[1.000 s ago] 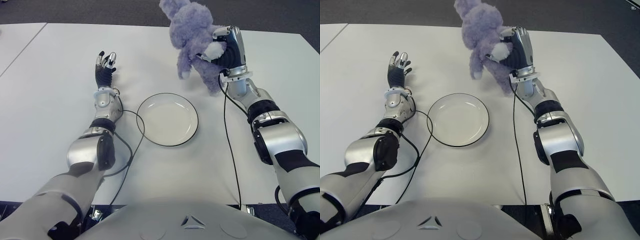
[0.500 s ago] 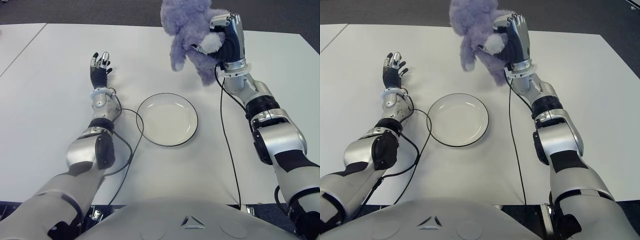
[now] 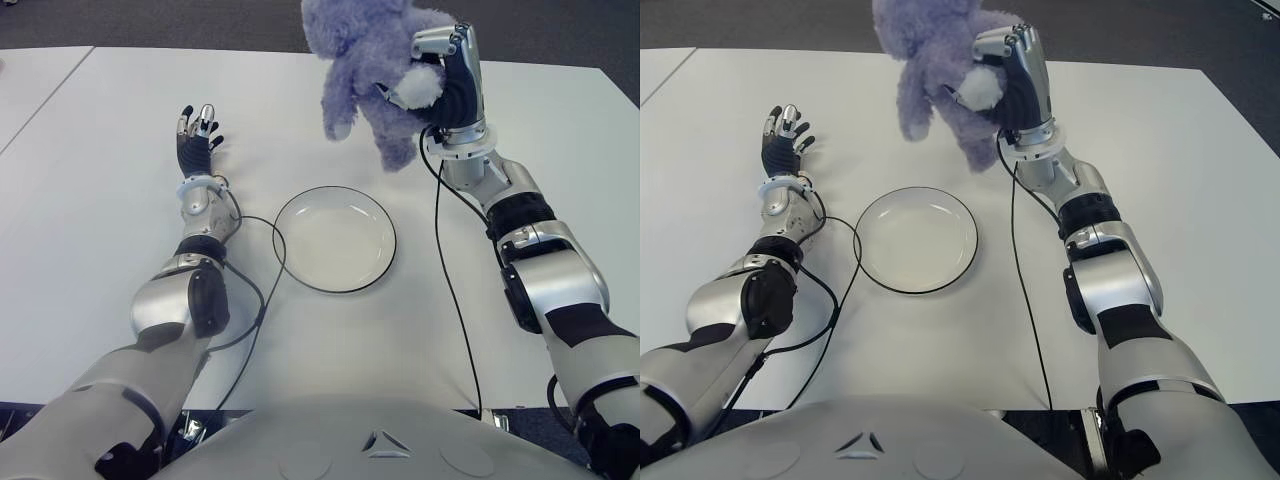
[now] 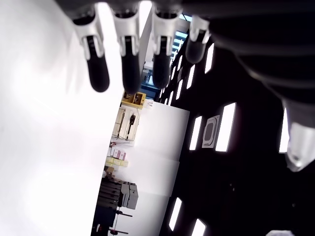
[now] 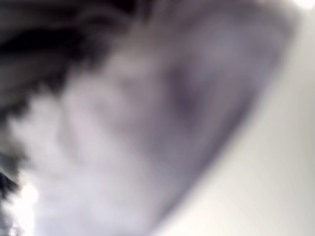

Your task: Put the doll into the plate.

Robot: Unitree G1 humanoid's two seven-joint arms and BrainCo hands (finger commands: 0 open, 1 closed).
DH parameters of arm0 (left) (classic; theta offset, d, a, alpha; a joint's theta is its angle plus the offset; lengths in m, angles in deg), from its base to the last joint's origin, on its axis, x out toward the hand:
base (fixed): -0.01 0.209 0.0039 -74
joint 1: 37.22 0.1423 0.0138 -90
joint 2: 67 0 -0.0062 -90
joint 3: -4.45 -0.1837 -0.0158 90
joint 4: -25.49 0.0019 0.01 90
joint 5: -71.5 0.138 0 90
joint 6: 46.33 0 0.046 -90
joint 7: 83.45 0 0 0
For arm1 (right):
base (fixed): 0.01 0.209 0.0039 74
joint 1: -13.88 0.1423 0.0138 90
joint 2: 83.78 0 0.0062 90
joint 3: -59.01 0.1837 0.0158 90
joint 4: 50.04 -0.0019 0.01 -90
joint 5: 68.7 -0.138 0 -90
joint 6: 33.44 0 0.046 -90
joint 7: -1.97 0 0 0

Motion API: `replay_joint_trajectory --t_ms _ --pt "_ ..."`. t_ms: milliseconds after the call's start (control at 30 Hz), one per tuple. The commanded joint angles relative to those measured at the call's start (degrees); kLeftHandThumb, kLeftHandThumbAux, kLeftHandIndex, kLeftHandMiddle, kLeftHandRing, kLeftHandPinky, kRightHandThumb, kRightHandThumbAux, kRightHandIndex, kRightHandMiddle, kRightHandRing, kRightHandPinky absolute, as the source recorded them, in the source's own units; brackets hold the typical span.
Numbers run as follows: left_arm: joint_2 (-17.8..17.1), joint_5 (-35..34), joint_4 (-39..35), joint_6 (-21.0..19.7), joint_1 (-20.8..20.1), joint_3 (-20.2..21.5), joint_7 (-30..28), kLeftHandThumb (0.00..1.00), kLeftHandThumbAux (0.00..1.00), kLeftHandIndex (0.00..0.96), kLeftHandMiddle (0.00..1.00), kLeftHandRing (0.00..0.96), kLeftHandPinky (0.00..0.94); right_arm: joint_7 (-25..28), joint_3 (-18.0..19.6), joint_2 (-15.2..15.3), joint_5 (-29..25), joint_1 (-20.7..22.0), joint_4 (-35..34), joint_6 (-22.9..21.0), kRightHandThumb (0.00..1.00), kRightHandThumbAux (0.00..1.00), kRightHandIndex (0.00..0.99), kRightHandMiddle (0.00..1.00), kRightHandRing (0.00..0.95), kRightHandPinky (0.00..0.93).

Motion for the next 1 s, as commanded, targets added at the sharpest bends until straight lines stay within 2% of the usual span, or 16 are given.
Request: replay_joint_trajectory --t_ms 33,233,367,500,533,600,733,900,1000 --pt "3.3 -0.1 7.6 -8.9 12.3 0.2 1.1 0.000 0.542 0.113 0.215 0.239 0.268 7.5 0.0 -0.8 -6.1 -4.6 -5.7 4.6 0.366 0.848 0.811 0.898 0.884 0.879" --pt "3.4 0.0 7.6 -9.0 12.2 0.1 1.4 0.000 0.547 0.114 0.220 0.246 0.273 15.6 -0.4 -0.9 -13.4 -6.0 -6.7 6.9 0.406 0.833 0.802 0.897 0.880 0.873" --pt "3.5 0.3 7.6 -9.0 12.1 -0.1 1.8 0.000 0.547 0.116 0.219 0.245 0.269 23.7 -3.0 -0.3 -20.5 -8.4 -8.7 8.0 0.419 0.832 0.768 0.884 0.872 0.863" --pt "3.5 0.5 7.6 -9.1 12.1 -0.2 1.9 0.000 0.546 0.116 0.218 0.245 0.269 29.4 -4.6 -0.1 -24.9 -11.2 -10.9 8.1 0.421 0.833 0.736 0.871 0.865 0.855" --pt "3.5 0.5 7.6 -9.1 12.1 -0.2 2.0 0.000 0.546 0.115 0.217 0.245 0.267 30.7 -5.0 -0.1 -25.9 -11.9 -11.6 8.0 0.523 0.794 0.629 0.863 0.859 0.850" --pt "3.6 0.7 7.6 -9.0 12.2 -0.3 2.1 0.000 0.546 0.114 0.216 0.245 0.268 33.2 -5.5 -0.2 -27.6 -12.9 -12.6 7.6 0.612 0.759 0.536 0.857 0.854 0.847" --pt "3.7 0.7 7.6 -8.9 12.3 -0.3 1.9 0.000 0.541 0.111 0.215 0.245 0.276 37.7 -6.1 -0.6 -30.0 -14.4 -13.8 7.1 0.685 0.730 0.459 0.858 0.857 0.860" --pt "3.9 0.4 7.6 -9.1 12.0 -0.2 1.7 0.000 0.533 0.107 0.205 0.234 0.265 40.1 -5.6 -2.2 -27.1 -15.7 -10.3 9.9 0.702 0.725 0.442 0.877 0.876 0.882" --pt "3.9 0.2 7.6 -8.9 12.1 0.0 1.5 0.000 0.526 0.103 0.208 0.242 0.288 41.6 -5.2 -2.4 -26.0 -15.7 -9.9 10.5 0.703 0.724 0.439 0.888 0.886 0.888"
